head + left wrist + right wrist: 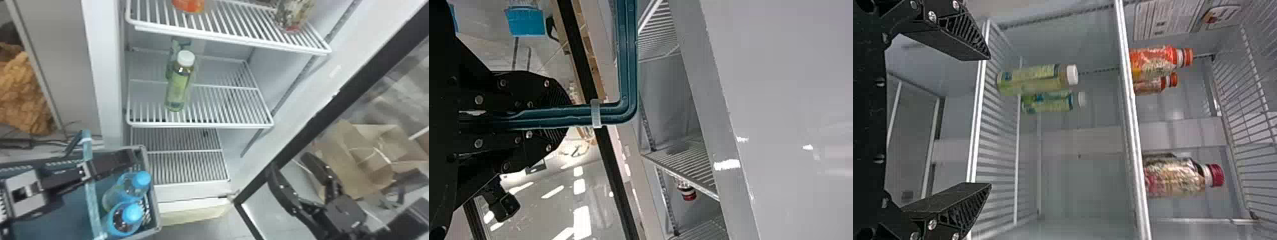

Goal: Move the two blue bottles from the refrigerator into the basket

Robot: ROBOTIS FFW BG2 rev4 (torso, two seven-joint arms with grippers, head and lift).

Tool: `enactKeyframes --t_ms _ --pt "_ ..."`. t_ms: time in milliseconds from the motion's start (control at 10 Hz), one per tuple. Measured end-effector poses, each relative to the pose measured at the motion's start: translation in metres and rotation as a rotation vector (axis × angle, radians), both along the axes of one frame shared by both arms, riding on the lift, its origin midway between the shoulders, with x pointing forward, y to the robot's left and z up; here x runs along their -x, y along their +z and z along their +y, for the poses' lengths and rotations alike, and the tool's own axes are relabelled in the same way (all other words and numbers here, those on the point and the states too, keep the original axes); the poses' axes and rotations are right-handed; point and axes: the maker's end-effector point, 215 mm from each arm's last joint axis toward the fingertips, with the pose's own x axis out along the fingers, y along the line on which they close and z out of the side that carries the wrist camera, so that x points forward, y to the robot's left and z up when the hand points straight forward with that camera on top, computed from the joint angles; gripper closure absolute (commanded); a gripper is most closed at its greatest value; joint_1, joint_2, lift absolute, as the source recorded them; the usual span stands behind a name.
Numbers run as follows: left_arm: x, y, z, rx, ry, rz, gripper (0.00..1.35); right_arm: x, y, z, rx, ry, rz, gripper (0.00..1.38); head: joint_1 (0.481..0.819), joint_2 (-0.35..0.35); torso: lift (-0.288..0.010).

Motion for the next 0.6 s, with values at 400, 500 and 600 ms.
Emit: enactKeyframes --t_ms 400,500,600 --pt "-0.002 0.0 0.005 0.003 0.016 0.001 1.19 0.016 -0.015 -0.015 0.042 -0.026 0.041 0.17 0.695 -0.35 -0.216" --pt "-0.002 0.0 0.005 0.003 0.017 0.0 1.19 0.017 -0.015 -0.014 0.04 -0.025 0.043 0.17 0.695 -0.35 -0.216" --pt "-0.003 0.0 0.005 0.004 0.019 -0.001 1.19 0.018 -0.013 -0.011 0.036 -0.019 0.044 0.17 0.695 -0.35 -0.216"
